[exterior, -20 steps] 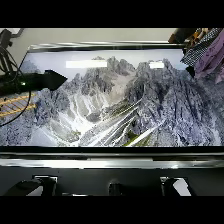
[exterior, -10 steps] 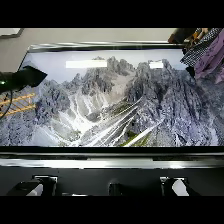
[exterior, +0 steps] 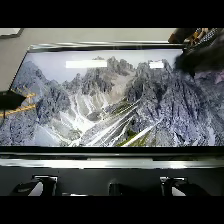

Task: Fold the clothes and pants, and hang the long-sleeved shirts on hangers.

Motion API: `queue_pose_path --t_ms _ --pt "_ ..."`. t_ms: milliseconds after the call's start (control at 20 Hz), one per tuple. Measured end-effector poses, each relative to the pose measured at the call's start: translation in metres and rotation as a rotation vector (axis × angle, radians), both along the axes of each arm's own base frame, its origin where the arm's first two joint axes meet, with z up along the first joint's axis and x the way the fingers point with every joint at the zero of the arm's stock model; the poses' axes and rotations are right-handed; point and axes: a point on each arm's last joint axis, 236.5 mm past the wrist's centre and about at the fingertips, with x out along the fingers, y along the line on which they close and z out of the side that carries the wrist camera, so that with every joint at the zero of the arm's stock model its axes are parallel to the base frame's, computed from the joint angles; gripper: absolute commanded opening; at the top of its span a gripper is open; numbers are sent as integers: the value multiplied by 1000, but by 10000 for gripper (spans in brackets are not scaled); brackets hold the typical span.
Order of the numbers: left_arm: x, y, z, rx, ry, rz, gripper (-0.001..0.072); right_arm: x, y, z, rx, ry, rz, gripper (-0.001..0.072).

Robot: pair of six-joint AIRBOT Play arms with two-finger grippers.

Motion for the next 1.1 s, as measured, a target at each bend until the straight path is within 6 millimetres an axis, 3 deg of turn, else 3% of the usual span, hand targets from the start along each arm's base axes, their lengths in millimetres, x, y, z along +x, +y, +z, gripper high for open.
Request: queue_pose_path --t_ms 200,350,650,1100 --pt "-19 11 -23 62 22 -27 27 -39 24 -60 -55 176 44 28" --pt "-16 16 -23 88 -11 -27 29 -53 25 -81 -81 245 44 28" --pt "0 24 -8 112 -113 5 29 -61 25 -91 -93 278 43 28" --pt "5 27 -3 120 -145 14 30 -61 25 -92 -93 281 41 28"
